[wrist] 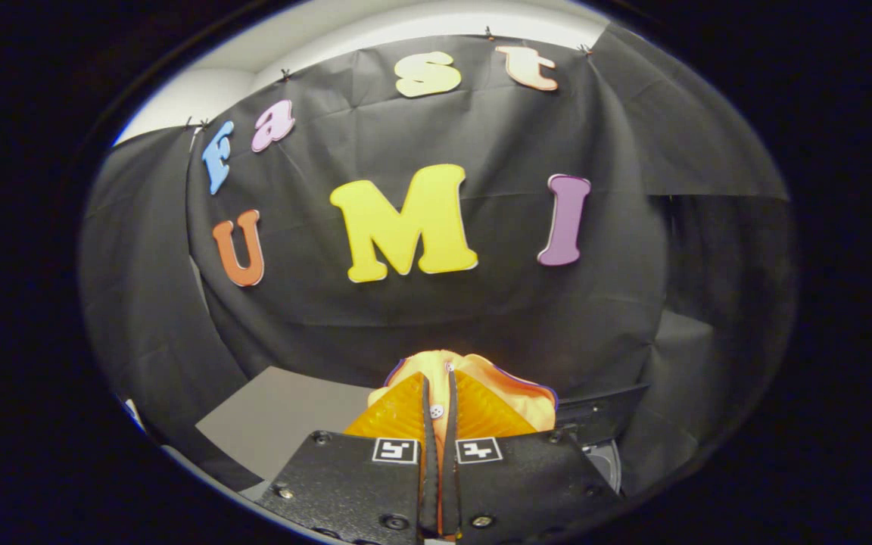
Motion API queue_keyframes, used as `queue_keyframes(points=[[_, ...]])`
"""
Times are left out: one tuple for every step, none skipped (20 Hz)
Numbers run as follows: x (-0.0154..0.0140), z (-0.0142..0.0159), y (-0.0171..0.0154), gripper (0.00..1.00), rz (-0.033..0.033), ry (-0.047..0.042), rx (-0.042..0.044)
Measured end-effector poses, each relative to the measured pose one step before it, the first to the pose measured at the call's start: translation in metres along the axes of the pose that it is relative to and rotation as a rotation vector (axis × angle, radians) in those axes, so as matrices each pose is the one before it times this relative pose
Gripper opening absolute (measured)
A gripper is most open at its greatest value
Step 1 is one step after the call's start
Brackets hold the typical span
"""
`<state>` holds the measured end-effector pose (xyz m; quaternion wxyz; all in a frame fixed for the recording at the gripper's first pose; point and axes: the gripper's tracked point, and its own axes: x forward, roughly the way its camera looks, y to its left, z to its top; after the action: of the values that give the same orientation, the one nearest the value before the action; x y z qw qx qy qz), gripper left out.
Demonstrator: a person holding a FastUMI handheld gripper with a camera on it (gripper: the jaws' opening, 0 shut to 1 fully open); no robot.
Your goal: Put the clothes into the washing machine and then close the washing machine lid.
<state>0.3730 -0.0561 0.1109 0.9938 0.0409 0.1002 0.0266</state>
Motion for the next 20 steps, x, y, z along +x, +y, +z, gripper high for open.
queue_keyframes(points=[[-0.00227, -0.00003, -0.00947, 0.05, -0.01506, -0.00197, 0.00200], [-0.00173, 0.00024, -0.00936, 0.06, -0.01460, -0.00132, 0.00391], [-0.00138, -0.00083, -0.00901, 0.06, -0.01395, -0.00107, 0.00729], [-0.00497, 0.00637, -0.00975, 0.06, -0.01173, -0.00065, 0.00682], [-0.00147, -0.00219, -0.00696, 0.06, -0.00992, 0.00090, 0.00629], [-0.00088, -0.00272, -0.00692, 0.06, -0.00883, 0.00078, 0.00132], [-0.00067, -0.00385, -0.00577, 0.06, -0.00928, 0.00379, -0.00157], [0.00082, -0.00323, -0.00461, 0.05, -0.00716, 0.00277, -0.00338], [0.00115, -0.00420, -0.00503, 0.06, -0.00840, 0.00471, -0.00107], [0.00102, -0.00397, -0.00310, 0.05, -0.00288, 0.00643, 0.00317], [0.00126, -0.00473, -0.00295, 0.05, -0.00112, 0.00495, 0.00408], [0.00188, -0.00625, -0.00397, 0.05, -0.00545, 0.01150, 0.00158], [0.00143, -0.00679, -0.00326, 0.05, -0.00282, 0.00835, 0.00100], [0.00164, -0.00623, -0.00305, 0.05, -0.00112, 0.00919, 0.00368], [0.00172, -0.00781, -0.00220, 0.05, -0.00056, 0.01112, 0.00434], [0.00270, -0.00836, -0.00189, 0.05, -0.00077, 0.01140, 0.00169], [0.00288, -0.00939, -0.00319, 0.05, -0.00402, 0.01248, -0.00399], [0.00305, -0.01024, -0.00219, 0.05, -0.00523, 0.01766, -0.00812], [0.00330, -0.01005, -0.00166, 0.05, -0.00178, 0.01462, -0.00563], [0.00371, -0.00741, -0.00125, 0.05, -0.00181, 0.01208, -0.00192]])
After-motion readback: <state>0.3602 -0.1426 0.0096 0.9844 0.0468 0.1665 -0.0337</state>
